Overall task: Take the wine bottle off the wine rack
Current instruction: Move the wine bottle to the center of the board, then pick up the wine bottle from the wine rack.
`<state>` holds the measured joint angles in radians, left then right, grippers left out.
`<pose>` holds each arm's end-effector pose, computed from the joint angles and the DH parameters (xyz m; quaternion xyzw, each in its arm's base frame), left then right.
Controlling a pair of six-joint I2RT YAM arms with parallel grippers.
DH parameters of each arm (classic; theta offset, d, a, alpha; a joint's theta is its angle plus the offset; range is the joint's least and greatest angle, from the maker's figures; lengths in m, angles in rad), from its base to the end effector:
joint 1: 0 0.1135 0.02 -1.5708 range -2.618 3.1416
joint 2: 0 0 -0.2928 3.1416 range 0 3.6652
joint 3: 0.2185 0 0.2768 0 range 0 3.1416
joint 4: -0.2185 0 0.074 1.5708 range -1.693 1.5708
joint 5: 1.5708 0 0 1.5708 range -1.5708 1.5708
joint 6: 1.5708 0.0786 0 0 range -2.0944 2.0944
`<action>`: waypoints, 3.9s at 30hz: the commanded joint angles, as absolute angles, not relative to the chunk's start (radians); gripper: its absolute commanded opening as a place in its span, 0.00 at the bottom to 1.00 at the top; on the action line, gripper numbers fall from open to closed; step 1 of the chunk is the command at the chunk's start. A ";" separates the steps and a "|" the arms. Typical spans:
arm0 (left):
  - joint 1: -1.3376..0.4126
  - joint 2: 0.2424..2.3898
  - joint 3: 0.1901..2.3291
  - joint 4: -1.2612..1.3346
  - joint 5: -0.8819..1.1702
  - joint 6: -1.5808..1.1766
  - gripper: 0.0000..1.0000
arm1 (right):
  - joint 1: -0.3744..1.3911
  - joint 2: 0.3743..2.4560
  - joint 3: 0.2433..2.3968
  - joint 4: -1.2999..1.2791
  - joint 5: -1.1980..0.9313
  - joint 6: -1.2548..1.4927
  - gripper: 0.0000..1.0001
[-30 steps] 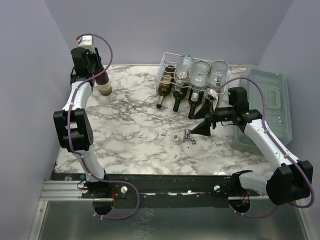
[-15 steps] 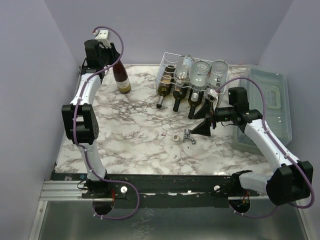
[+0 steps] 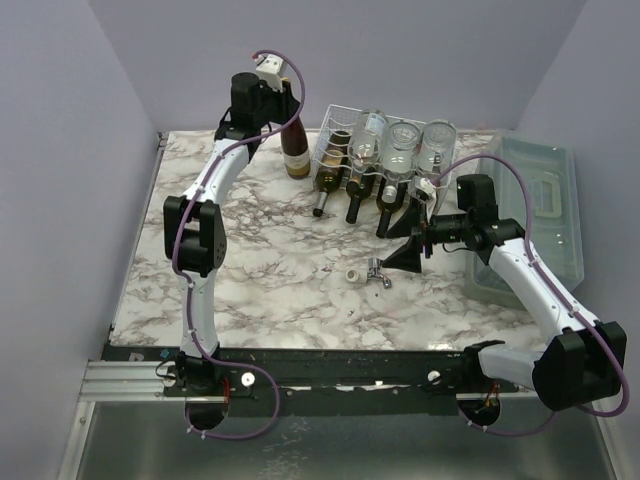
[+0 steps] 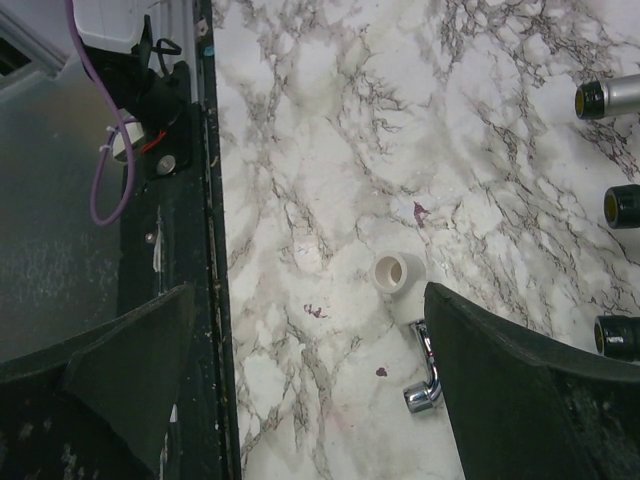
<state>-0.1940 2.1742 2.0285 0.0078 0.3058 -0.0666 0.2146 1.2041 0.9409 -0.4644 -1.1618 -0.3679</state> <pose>0.5938 -0.1408 0.3543 0.1473 0.7375 -0.1982 0.6286 0.2486 0.1280 0.3045 -0.4341 0.6662 0.4731 0.3794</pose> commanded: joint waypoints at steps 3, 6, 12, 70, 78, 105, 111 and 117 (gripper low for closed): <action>-0.181 2.129 2.112 0.189 0.213 -0.044 0.00 | 0.212 1.192 0.967 -0.478 -1.197 -0.376 1.00; -0.188 2.113 2.106 0.186 0.178 -0.007 0.00 | 0.210 1.190 0.967 -0.479 -1.200 -0.376 1.00; -0.193 2.111 2.102 0.178 0.157 0.012 0.00 | 0.211 1.187 0.963 -0.472 -1.198 -0.374 1.00; 0.084 0.752 0.662 -0.155 0.532 -0.333 0.99 | 0.409 1.435 1.577 -0.664 -0.494 -0.154 0.99; 0.067 0.675 0.636 -0.169 0.417 -0.277 0.99 | 0.445 1.582 1.660 -0.544 -0.230 0.057 0.99; 0.068 0.653 0.643 -0.187 0.387 -0.278 0.99 | 0.569 1.865 1.640 -0.410 0.326 0.669 0.82; 0.067 0.646 0.642 -0.188 0.375 -0.276 0.99 | 0.567 1.932 1.681 -0.432 0.351 0.733 0.74; 0.067 0.639 0.642 -0.188 0.374 -0.275 0.99 | 0.567 1.983 1.723 -0.441 0.382 0.754 0.64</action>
